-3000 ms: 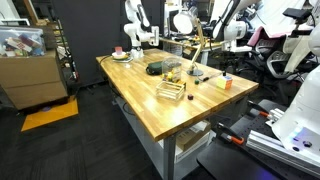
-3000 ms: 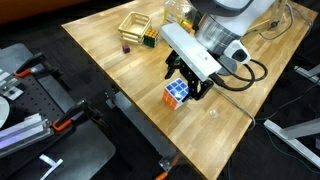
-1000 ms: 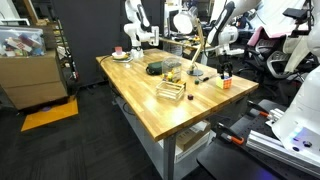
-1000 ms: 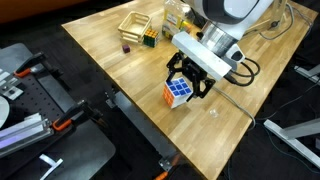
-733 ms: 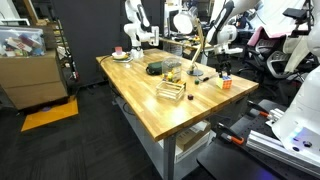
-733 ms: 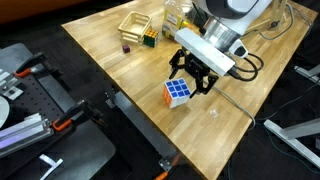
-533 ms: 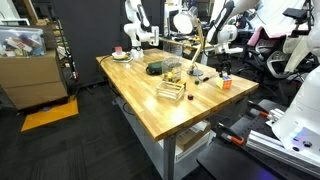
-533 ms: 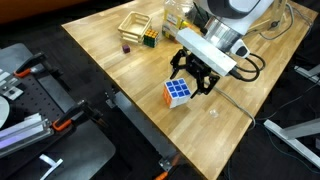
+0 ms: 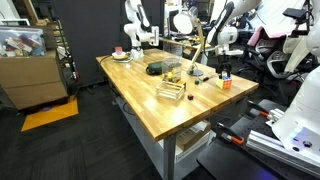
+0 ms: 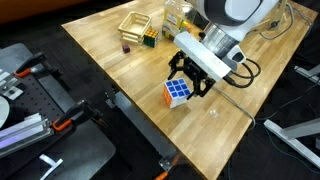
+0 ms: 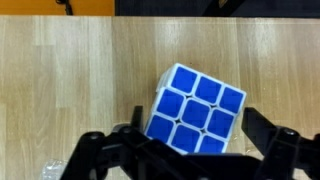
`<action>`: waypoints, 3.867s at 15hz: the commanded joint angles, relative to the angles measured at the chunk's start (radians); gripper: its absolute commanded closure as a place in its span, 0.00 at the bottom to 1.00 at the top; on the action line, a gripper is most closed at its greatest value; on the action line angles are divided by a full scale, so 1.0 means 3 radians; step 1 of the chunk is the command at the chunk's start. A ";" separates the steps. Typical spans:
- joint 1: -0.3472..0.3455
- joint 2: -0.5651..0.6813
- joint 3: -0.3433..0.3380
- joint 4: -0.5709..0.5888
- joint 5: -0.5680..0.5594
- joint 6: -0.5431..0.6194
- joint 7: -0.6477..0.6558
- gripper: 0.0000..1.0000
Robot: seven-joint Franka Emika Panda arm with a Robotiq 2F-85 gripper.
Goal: Put the Rubik's cube on the right into the wooden box
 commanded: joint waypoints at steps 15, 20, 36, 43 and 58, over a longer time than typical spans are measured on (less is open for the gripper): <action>-0.0074 0.0010 -0.0035 -0.0058 0.0387 0.0283 0.0654 0.47; 0.0007 -0.0214 -0.0054 -0.0286 0.0249 0.0457 0.0611 0.47; 0.0643 -0.0973 0.0257 -0.0831 -0.0408 0.0636 0.0185 0.47; 0.0669 -0.0884 0.0241 -0.0732 -0.0400 0.0544 0.0249 0.47; 0.1303 -0.0522 0.0823 0.0094 -0.0834 0.0335 -0.0633 0.47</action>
